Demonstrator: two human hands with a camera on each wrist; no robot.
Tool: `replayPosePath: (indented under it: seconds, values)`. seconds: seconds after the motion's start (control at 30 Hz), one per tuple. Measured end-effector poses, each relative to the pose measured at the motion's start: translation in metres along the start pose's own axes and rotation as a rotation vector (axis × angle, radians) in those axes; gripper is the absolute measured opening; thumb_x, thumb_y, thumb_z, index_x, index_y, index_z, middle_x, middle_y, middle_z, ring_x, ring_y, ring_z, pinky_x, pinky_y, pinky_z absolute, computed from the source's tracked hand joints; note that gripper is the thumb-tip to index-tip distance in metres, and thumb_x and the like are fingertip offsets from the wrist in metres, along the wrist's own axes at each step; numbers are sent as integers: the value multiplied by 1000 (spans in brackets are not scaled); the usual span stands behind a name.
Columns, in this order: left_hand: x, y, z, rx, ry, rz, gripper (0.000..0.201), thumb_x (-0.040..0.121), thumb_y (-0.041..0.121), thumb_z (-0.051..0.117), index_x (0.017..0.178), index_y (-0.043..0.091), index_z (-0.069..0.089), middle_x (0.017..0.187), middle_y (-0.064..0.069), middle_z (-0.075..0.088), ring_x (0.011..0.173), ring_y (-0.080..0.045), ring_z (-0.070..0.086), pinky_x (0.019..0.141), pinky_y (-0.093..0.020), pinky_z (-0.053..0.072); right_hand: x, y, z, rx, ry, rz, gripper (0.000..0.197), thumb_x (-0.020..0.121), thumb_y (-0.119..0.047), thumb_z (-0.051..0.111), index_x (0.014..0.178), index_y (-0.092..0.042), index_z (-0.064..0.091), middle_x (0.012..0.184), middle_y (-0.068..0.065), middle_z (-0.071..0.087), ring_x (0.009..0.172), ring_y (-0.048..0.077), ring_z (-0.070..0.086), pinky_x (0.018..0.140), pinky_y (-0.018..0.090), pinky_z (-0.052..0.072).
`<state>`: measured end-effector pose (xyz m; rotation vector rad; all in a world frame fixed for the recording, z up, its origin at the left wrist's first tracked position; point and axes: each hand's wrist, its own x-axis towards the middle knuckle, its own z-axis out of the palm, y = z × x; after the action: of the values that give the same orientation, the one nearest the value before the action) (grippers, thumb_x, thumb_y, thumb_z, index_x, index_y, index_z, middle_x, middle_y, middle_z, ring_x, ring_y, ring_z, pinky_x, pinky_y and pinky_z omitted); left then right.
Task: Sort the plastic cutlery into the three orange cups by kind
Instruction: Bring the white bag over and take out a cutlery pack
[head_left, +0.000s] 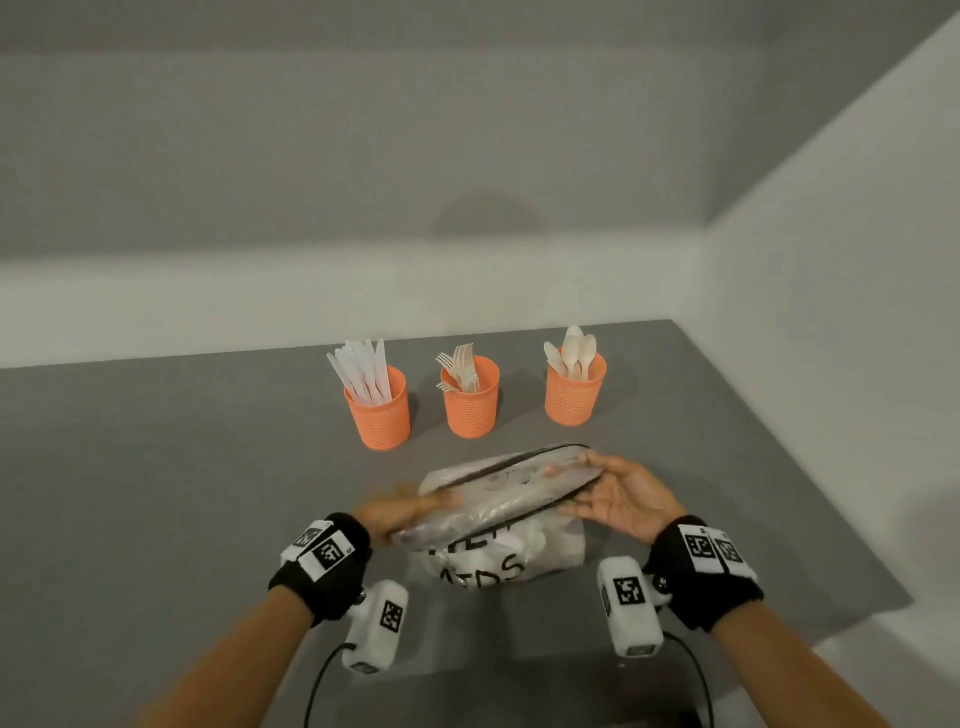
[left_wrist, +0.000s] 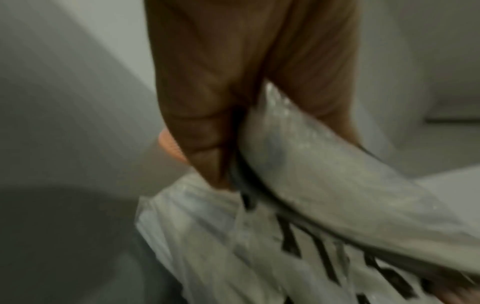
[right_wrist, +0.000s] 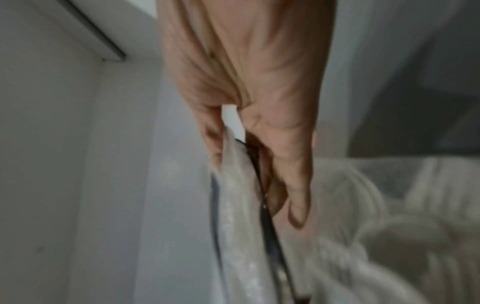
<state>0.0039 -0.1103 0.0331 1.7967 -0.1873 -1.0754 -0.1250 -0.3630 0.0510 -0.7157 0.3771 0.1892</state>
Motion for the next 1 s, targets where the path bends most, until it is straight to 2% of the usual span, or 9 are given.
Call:
replayPosePath:
  seconds: [0.07,0.13,0.2,0.27,0.47,0.57,0.73,0.87,1.0]
  values:
    - [-6,-1,-1,157,-58,6,29,81,37,67,62,16,59,43,10,59,41,3,53,49,-10,41,4,2,6,170,58,4,48,35,-2,85,74,-3,58,99,31,67,85,41,69,65,54,57]
    - [-3,-5,-6,227,-34,-12,41,71,48,71,73,8,66,61,3,68,56,-7,63,62,-19,49,10,6,12,293,174,-28,19,59,-5,68,73,2,58,81,27,70,68,35,71,58,47,56]
    - [2,-11,-12,-25,-27,-39,61,65,55,74,98,5,65,84,-10,64,73,-22,60,69,-30,53,12,10,18,359,233,-48,7,71,-6,56,75,-1,55,56,13,66,47,22,66,48,32,55]
    - [0,-10,-13,-398,17,-64,40,79,43,63,103,11,63,85,-7,63,73,-19,61,67,-30,56,12,12,21,331,190,-10,14,61,-4,67,62,-8,54,40,2,53,32,15,52,39,18,48]
    - [9,-1,0,-947,197,-48,26,93,28,52,82,5,55,81,-8,61,64,-21,66,55,-38,57,-6,34,28,-992,87,137,28,88,-20,62,61,-19,53,35,-12,47,31,-2,41,36,9,29]
    - [18,-5,11,-1012,217,-58,31,91,33,53,94,2,57,74,-17,69,72,-25,66,73,-39,55,-5,42,24,-1182,28,157,30,90,-23,60,62,-18,50,35,-14,49,33,-4,45,39,7,31]
    - [10,-5,10,-624,174,68,31,88,40,51,78,10,55,39,2,53,30,-9,48,32,-15,37,2,33,6,-562,67,108,24,84,-24,57,66,-10,62,55,-5,64,47,5,59,44,15,46]
    - [1,-21,0,275,95,113,66,52,73,69,75,12,63,50,-1,49,38,-9,39,42,-19,35,16,19,0,86,281,-58,23,83,-14,43,66,-8,58,69,16,70,62,26,70,56,36,59]
    - [-5,-26,9,436,22,81,37,65,53,76,63,20,61,48,7,50,44,-7,46,48,-18,41,34,23,14,346,449,-46,19,87,-12,43,70,-6,48,46,8,56,38,20,57,41,28,53]
